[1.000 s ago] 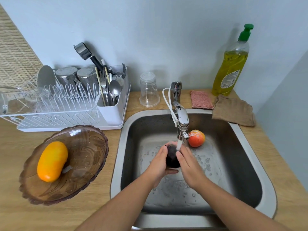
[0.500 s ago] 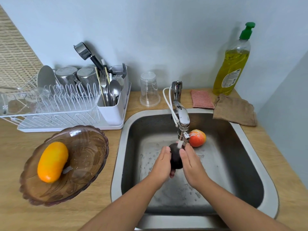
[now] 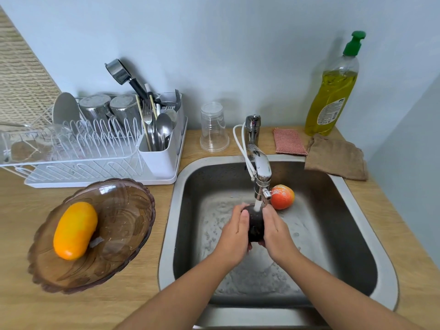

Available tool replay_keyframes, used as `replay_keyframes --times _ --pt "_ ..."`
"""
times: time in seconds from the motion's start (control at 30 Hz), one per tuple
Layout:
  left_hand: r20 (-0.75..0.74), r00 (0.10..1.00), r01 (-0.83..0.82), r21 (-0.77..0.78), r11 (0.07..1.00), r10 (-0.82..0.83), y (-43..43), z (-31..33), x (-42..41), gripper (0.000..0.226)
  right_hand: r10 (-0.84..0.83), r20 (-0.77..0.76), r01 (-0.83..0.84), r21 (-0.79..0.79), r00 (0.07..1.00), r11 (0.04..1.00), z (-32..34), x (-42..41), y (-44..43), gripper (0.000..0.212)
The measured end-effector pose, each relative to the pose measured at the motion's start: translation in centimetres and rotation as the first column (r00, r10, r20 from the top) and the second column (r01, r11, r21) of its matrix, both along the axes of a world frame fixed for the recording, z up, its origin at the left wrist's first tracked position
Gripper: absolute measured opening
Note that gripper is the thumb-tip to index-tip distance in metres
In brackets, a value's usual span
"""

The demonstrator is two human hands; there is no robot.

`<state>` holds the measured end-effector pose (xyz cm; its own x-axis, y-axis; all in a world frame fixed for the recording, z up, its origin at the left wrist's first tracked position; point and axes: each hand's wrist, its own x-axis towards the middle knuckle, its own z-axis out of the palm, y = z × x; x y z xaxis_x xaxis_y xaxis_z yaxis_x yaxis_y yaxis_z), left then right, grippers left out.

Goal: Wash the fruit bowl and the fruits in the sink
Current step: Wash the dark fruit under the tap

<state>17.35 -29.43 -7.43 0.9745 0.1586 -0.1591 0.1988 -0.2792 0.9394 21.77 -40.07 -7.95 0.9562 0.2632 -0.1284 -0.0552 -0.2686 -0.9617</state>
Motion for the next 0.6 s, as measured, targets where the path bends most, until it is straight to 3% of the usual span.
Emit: replay_keyframes --times 0.1,0.17,0.27,0.33,0.4,0.5,0.6 --pt "0.073 0.994 0.060 0.282 0.958 -0.084 0.0 -0.5 -0.7 0.044 -0.088 -0.236 0.089 -0.009 0.968 0.996 1.0 0.9 0.0 0.033" --pt "0.109 0.987 0.076 0.328 0.942 -0.118 -0.2 -0.4 -1.1 0.043 -0.056 -0.306 0.044 -0.045 0.950 0.998 1.3 1.5 -0.3 0.033" --pt "0.056 0.998 0.009 0.225 0.974 -0.022 0.1 -0.2 -0.6 0.030 -0.014 -0.323 -0.008 -0.066 0.946 0.998 1.6 1.4 -0.1 0.039" --pt "-0.069 0.994 -0.086 0.044 0.995 0.089 0.3 0.4 0.2 0.034 0.007 -0.249 -0.025 -0.068 0.968 0.997 1.6 0.7 0.1 0.036" --pt "-0.155 0.977 -0.153 -0.021 0.988 0.148 0.5 1.2 0.8 0.039 0.030 -0.141 -0.039 -0.060 0.990 0.997 1.7 0.0 0.3 0.032" --pt "-0.142 0.986 -0.093 -0.060 0.994 0.083 0.3 2.0 0.5 0.032 0.036 -0.017 -0.037 -0.072 0.999 0.997 1.9 0.2 0.1 0.029" --pt "-0.146 0.989 -0.034 -0.078 0.996 0.022 -0.8 2.2 -0.2 0.024 0.029 0.005 -0.028 -0.137 1.000 0.990 2.3 0.9 -0.4 0.035"
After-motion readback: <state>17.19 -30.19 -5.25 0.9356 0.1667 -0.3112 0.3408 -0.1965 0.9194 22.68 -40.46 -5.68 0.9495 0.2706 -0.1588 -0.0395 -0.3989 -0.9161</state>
